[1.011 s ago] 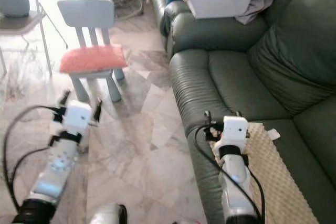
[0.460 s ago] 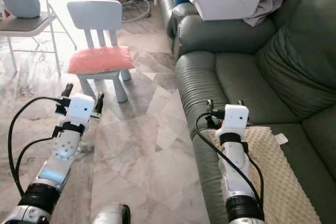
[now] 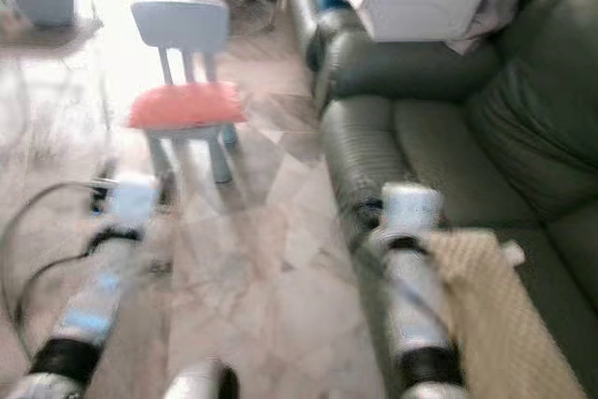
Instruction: Move the pillow to the sofa
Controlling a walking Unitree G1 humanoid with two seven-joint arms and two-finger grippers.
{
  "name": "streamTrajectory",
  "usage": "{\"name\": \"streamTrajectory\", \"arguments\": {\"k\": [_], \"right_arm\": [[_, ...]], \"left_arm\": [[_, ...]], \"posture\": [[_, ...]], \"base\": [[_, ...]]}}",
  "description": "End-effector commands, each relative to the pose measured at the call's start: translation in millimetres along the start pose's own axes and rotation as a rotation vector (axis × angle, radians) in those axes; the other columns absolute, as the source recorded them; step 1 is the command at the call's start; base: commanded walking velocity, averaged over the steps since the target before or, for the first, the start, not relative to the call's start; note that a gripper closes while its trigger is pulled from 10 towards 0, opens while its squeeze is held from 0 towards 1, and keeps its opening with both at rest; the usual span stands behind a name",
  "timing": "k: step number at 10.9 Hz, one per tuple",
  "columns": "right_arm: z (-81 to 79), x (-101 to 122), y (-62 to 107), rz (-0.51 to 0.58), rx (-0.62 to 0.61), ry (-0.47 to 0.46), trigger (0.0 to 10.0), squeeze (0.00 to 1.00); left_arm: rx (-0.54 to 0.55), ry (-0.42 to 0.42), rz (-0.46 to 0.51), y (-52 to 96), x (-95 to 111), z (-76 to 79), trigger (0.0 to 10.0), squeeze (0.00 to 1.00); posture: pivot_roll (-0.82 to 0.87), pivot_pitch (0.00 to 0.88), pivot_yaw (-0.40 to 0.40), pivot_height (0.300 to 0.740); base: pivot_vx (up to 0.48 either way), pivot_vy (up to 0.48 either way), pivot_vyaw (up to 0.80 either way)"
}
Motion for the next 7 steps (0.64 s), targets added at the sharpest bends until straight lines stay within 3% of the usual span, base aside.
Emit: {"name": "streamTrajectory", "arguments": {"k": [1, 3, 5, 7], "right_arm": [[5.9, 1.7, 0.4, 0.01, -0.014, 0.008, 10.0, 0.0], [0.8, 1.8, 3.4, 0.008, 0.002, 0.001, 10.0, 0.0], [6.0, 0.2, 9.5, -0.011, -0.023, -0.024, 10.0, 0.0], [10.1, -1.9, 14.2, -0.023, -0.033, -0.026, 10.0, 0.0]], "left_arm": [[0.008, -0.009, 0.024, -0.7, 5.1, 1.4, 10.0, 0.0], [0.029, -0.025, 0.028, -2.0, 8.0, -7.9, 10.0, 0.0], [0.033, -0.035, -0.006, 12.5, 1.2, -12.5, 10.0, 0.0], [-0.011, -0.017, -0.006, 25.6, -1.0, -9.5, 10.0, 0.0]], "posture": [[0.02, 0.003, -0.027, 0.74], [0.03, 0.041, -0.025, 0.74], [0.03, 0.109, -0.028, 0.74], [0.03, 0.121, -0.029, 0.74]], "base": [[0.0, 0.48, 0.49], [0.0, 0.48, 0.53], [0.0, 0.48, 0.0], [0.0, 0.122, 0.0]]}}
Point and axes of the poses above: a point about 5 cm out from each wrist's last joint towards the gripper, its own y axis pointing back from the gripper into the wrist, its own x axis along the axis of the wrist's last joint, z = x × y, the point moved 1 cm from there along -y, pointing out of the wrist towards the gripper, and after that the axes turned 8 degrees about y, right-handed, at the moved point
